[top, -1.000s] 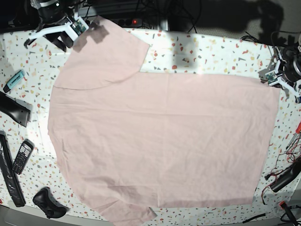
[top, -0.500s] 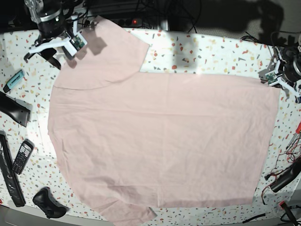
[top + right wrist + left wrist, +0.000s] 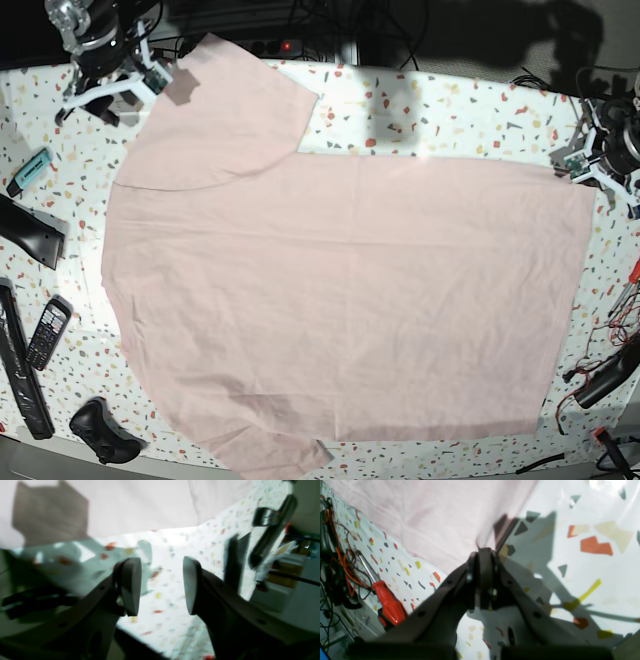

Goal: Fold the T-shirt properly
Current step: 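Grasp the pink shirt's shoulder edges with both grippers, then pull the shirt edge with both grippers to straighten it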

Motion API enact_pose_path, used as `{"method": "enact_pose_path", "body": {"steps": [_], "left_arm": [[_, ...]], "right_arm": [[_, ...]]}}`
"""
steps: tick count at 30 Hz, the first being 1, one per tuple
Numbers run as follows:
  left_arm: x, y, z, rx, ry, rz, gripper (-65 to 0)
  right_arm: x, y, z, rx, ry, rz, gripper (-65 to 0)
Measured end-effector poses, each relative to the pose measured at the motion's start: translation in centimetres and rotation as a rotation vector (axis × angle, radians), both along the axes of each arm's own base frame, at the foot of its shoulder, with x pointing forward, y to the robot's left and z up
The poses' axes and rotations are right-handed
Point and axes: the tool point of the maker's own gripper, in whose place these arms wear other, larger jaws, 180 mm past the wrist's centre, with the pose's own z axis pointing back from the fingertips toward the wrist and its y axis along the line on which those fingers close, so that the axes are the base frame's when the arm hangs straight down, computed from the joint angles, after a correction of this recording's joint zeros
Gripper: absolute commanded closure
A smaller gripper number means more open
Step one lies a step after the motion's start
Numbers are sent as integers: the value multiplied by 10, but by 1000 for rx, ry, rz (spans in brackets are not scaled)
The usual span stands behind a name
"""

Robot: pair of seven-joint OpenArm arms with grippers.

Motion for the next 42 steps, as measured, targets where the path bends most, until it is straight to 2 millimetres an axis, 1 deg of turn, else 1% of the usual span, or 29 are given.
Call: {"method": "enact_pose_path", "body": {"steps": [3,10,17,21,25,27,29,30,33,37,42], "left_arm": [[0,0,0,1,0,0,0],[0,0,0,1,0,0,0],[0,0,0,1,0,0,0],[0,0,0,1,0,0,0],[0,0,0,1,1,0,0],[0,0,0,1,0,0,0],[0,0,0,1,0,0,0],[0,0,0,1,1,0,0],[0,2,0,9,3,4,0],[-1,4,-1,19,7,10,0],[-1,4,-1,19,7,12,0]], "right_arm": [[4,-7,4,-34,1,25,-267],[9,-10,11,-116,-15,91,-266],[0,-6,-1,-112,69,133,-265],[-2,9,-7,-48,91,168,-265],[13,21,-5,-16,63,182,-265],[18,32,-6,13,57,196,-265],[19,40,-12,23,65,219,-265],[19,41,-17,16,76,220,-265],[18,32,-35,-30,121,207,-265],[29,27,-47,-69,122,217,-265],[42,34,-48,-73,106,234,-265]]}}
